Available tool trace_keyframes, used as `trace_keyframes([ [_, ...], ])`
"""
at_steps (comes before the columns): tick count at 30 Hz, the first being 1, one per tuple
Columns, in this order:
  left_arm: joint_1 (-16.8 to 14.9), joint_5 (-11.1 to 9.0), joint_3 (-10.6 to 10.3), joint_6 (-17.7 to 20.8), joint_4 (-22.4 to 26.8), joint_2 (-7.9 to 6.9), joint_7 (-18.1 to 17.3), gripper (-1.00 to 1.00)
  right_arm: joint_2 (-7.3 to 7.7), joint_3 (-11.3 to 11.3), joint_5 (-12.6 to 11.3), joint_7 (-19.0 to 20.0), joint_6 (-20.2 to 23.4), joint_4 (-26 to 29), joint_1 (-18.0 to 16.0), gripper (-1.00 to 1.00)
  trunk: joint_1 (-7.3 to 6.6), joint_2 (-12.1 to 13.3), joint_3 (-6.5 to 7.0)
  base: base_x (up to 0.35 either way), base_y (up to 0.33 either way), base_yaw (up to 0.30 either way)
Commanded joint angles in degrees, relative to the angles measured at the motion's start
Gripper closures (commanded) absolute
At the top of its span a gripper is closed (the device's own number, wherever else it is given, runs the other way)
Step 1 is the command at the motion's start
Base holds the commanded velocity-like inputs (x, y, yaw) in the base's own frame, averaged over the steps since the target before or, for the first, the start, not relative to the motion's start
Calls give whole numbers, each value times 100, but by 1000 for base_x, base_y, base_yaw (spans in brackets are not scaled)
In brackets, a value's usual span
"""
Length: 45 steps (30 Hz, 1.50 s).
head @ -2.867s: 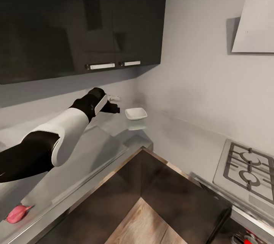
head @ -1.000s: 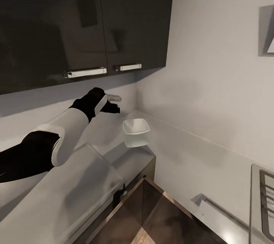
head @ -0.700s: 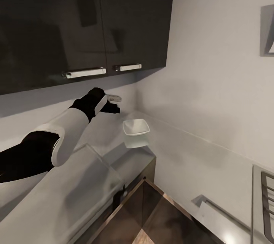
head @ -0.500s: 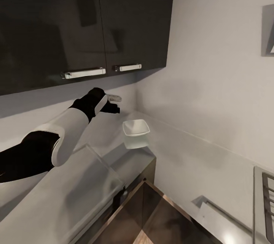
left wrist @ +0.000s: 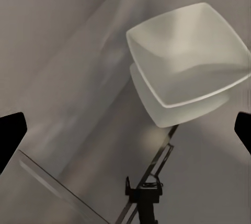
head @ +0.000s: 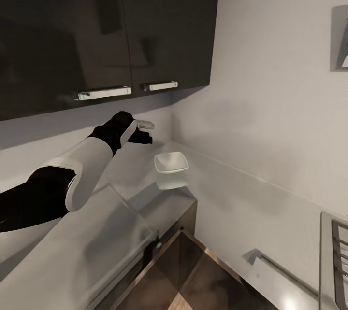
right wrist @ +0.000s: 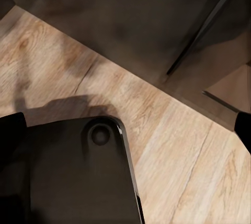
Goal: In the kitchen, take the Vidalia onion out of the sink, dice it on the chopping board with the paring knife, put the diced onion into the bowl on the countertop, then place both the paring knife and the chopping board into the sink.
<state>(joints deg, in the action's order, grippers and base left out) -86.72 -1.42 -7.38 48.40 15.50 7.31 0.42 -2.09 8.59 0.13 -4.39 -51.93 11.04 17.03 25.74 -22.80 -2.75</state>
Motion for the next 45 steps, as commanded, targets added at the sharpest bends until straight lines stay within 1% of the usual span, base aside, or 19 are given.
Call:
trace_keyframes([
  [1, -4, -16, -35, 24, 5, -4, 5, -100, -2, -7, 4, -27, -2, 13, 2, -100, 4, -12, -12, 53, -92, 0],
  [12, -4, -8, -35, 29, 1, -10, 5, -100, -2, -7, 4, -19, -2, 13, 2, -100, 4, -12, -12, 39, -38, 0],
  [22, -4, -7, -35, 29, 10, -10, 8, -100, -2, -7, 4, -18, -2, 13, 2, -100, 4, -12, -12, 218, -118, 0],
  [35, -5, -7, -35, 30, -3, -10, 9, -100, -2, -7, 4, -18, -2, 13, 2, -100, 4, -12, -12, 27, -7, 0],
  [45, -4, -7, -35, 30, -3, -10, 5, -100, -2, -7, 4, -19, -2, 13, 2, -100, 4, -12, -12, 162, 15, 0],
])
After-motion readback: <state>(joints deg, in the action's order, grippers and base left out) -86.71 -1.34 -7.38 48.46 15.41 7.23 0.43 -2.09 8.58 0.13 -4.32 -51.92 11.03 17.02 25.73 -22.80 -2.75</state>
